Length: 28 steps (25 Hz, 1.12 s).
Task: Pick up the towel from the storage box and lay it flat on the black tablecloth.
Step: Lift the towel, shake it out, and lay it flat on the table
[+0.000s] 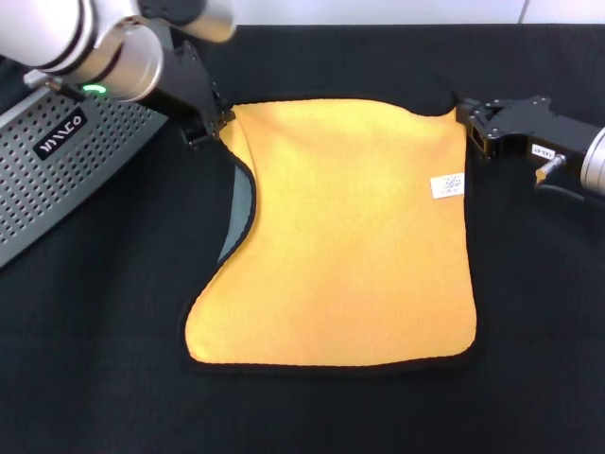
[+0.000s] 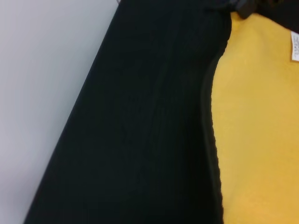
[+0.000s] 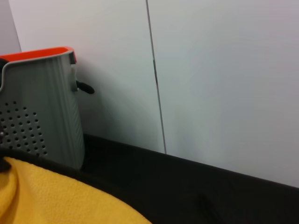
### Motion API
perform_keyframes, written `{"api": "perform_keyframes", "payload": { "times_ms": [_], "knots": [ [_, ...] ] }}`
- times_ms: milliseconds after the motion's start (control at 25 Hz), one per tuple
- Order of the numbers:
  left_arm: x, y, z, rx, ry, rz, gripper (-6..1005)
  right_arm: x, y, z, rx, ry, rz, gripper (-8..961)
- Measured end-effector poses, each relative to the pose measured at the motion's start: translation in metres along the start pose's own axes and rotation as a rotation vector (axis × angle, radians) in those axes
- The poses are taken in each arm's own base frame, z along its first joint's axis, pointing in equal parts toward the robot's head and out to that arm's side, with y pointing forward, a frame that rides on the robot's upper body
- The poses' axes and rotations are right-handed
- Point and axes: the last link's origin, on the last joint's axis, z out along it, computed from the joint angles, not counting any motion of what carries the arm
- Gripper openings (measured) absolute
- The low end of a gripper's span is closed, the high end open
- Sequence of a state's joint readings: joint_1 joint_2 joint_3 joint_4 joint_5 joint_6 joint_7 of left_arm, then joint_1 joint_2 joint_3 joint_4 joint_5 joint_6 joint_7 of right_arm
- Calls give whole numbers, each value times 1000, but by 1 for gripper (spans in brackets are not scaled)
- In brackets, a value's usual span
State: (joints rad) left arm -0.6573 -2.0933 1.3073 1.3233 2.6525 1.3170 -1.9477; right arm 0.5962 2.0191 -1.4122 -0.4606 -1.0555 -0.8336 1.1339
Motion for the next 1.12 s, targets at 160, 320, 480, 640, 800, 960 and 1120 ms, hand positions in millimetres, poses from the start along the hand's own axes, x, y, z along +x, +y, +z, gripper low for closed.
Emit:
{"api": "perform_keyframes", "payload": {
  "times_ms": [160,320,480,640,800,960,1120],
  "knots": [
    [14,2,1,37,-67,88,31,1,0,0,-1,5,-2,19],
    [26,6,5,62,-132,172,32,1,0,1,1,6,-3,20],
    [38,9,8,60,-142,225,32,0,0,2,1,5,-5,20],
    [38,12,15,43,-159,242,32,-1,0,2,1,5,-6,20],
    [40,14,18,54,-156,263,31,-1,0,2,2,6,-5,20],
    [42,15,20,62,-161,298,31,0,0,2,4,6,-5,20],
    [43,14,20,70,-170,328,31,0,-1,2,6,7,-4,20]
  ]
}}
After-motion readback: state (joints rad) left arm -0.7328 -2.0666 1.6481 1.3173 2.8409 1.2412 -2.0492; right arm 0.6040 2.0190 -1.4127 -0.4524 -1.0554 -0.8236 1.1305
